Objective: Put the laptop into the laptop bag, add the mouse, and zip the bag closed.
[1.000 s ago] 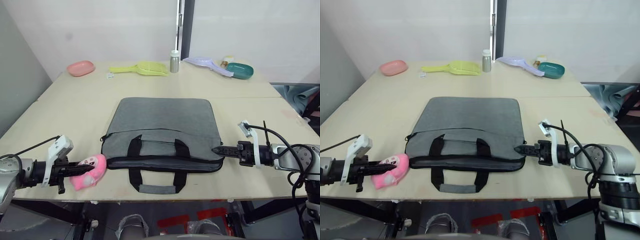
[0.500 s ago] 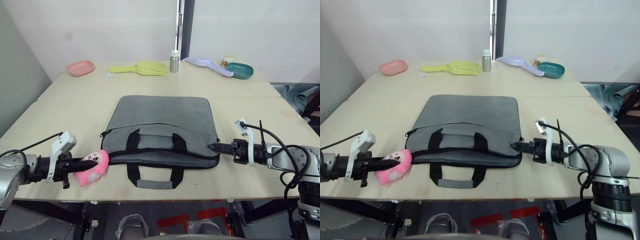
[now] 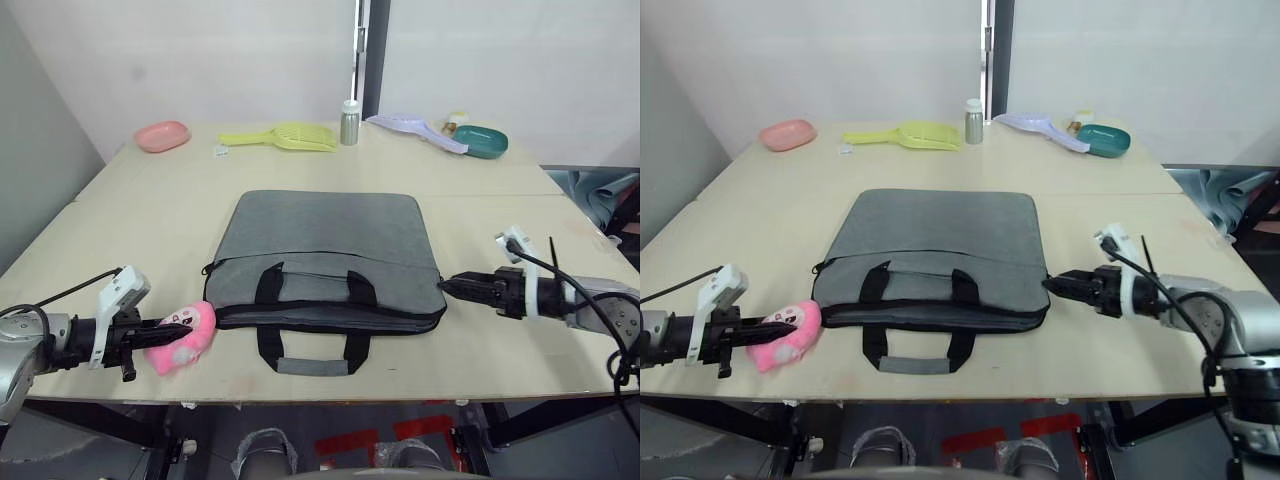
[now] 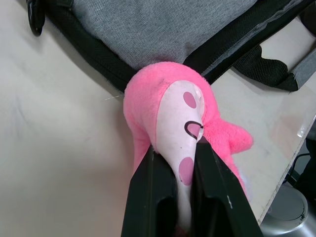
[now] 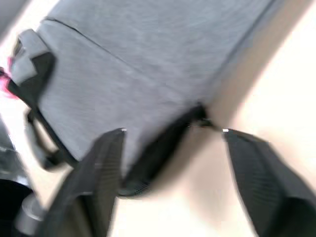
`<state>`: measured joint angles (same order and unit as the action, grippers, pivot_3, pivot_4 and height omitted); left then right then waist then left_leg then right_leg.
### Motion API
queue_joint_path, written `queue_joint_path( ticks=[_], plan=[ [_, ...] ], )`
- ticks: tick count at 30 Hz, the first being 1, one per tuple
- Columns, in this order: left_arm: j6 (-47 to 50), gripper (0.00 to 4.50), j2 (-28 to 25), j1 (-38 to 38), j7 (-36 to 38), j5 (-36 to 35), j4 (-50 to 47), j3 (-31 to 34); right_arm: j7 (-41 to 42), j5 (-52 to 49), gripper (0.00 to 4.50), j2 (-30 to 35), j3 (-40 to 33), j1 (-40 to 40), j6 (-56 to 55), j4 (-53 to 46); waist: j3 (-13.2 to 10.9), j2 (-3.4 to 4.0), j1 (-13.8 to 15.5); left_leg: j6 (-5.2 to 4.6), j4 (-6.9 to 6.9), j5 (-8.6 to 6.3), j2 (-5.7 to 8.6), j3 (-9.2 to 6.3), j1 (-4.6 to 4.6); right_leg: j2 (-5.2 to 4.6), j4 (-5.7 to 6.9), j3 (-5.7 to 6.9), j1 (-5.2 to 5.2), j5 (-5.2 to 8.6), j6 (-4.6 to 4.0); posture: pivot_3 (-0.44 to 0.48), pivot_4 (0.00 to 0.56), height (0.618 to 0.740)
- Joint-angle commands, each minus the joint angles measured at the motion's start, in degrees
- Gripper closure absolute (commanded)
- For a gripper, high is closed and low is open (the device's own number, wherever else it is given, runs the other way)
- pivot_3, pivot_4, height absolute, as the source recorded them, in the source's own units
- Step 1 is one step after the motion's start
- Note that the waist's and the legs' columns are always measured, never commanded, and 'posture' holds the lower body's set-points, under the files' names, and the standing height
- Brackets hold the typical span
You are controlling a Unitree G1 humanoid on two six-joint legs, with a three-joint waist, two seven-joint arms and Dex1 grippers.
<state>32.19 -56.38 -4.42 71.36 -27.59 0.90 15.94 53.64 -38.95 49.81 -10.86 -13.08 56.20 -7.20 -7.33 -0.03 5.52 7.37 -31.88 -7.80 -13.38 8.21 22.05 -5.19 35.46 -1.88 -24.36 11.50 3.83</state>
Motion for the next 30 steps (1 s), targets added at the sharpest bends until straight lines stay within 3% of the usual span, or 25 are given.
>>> queue_joint_path(
  ticks=[1,4,9,12,18,19,20,22,30],
  plan=[
    [0.31,4.5,-0.94,-1.04,-0.86,0.35,-0.75,1.26,3.86,4.27,0.07,0.68,1.19,-2.83,-11.15,0.87,0.0,-0.01,-0.25,0.0,0.0,0.0,0.0,0.01,0.0,0.0,0.0,0.0,0.0,0.0,0.0,0.0,0.15,0.74],
    [0.53,4.5,-0.78,-1.23,-1.07,0.24,-1.22,1.51,3.0,5.71,0.07,-3.64,3.06,-9.17,-16.74,1.3,0.0,0.0,-1.14,-0.03,-0.11,0.02,-0.01,0.02,-0.03,0.01,0.14,-0.05,-0.02,0.0,0.0,0.0,0.15,0.74],
    [0.63,4.5,-0.89,-0.61,-1.28,0.57,-1.26,0.92,5.16,8.81,0.07,-14.18,13.6,-18.34,-24.47,-0.71,0.04,-0.03,-1.45,-0.09,-0.25,0.05,-0.02,-0.04,-0.02,0.01,0.43,-0.02,-0.06,-0.01,-0.01,0.0,0.15,0.74],
    [-0.25,4.5,-1.18,0.52,-1.05,1.34,-0.64,-0.02,5.56,11.72,0.84,-22.37,19.12,-23.28,-29.46,4.14,0.03,-0.03,-1.47,-0.1,-0.3,0.06,-0.02,-0.06,0.03,0.0,0.42,0.01,-0.06,-0.01,-0.02,0.0,0.15,0.74],
    [-0.38,4.5,-1.62,3.03,-0.68,1.82,0.33,-0.85,5.98,22.19,3.02,-33.72,26.19,-31.06,-45.33,23.46,0.05,-0.12,-0.85,-0.11,-0.45,0.06,0.01,-0.25,0.33,-0.05,0.43,0.17,-0.13,-0.03,-0.05,0.0,0.15,0.74],
    [-0.4,4.5,-1.79,2.81,-0.56,1.79,0.2,-0.66,5.77,23.75,3.56,-36.02,27.24,-32.34,-47.72,27.65,0.05,-0.12,-0.84,-0.11,-0.47,0.06,0.01,-0.28,0.35,-0.05,0.43,0.19,-0.13,-0.03,-0.05,0.0,0.15,0.74],
    [-0.34,4.5,-1.96,2.49,-0.45,1.7,0.04,-0.37,5.64,25.17,3.7,-37.86,28.11,-33.22,-49.78,31.02,0.06,-0.13,-0.99,-0.11,-0.47,0.06,0.01,-0.29,0.35,-0.05,0.43,0.2,-0.13,-0.03,-0.06,0.0,0.15,0.74],
    [-0.41,4.5,-2.25,1.86,-0.44,1.65,-0.15,0.16,5.99,26.9,4.42,-40.42,28.84,-34.17,-52.36,35.64,0.05,-0.13,-1.28,-0.1,-0.47,0.06,0.0,-0.34,0.34,-0.03,0.51,0.23,-0.14,-0.03,-0.06,0.0,0.15,0.74],
    [-0.21,4.5,-2.78,-2.33,-1.45,1.42,-0.85,4.3,5.15,35.94,4.47,-43.51,32.79,-33.53,-58.79,48.98,0.15,-0.28,-2.05,-0.09,-0.49,0.05,0.0,-0.45,0.35,-0.04,0.5,0.32,-0.08,-0.02,-0.08,0.0,0.15,0.74]
  ],
)
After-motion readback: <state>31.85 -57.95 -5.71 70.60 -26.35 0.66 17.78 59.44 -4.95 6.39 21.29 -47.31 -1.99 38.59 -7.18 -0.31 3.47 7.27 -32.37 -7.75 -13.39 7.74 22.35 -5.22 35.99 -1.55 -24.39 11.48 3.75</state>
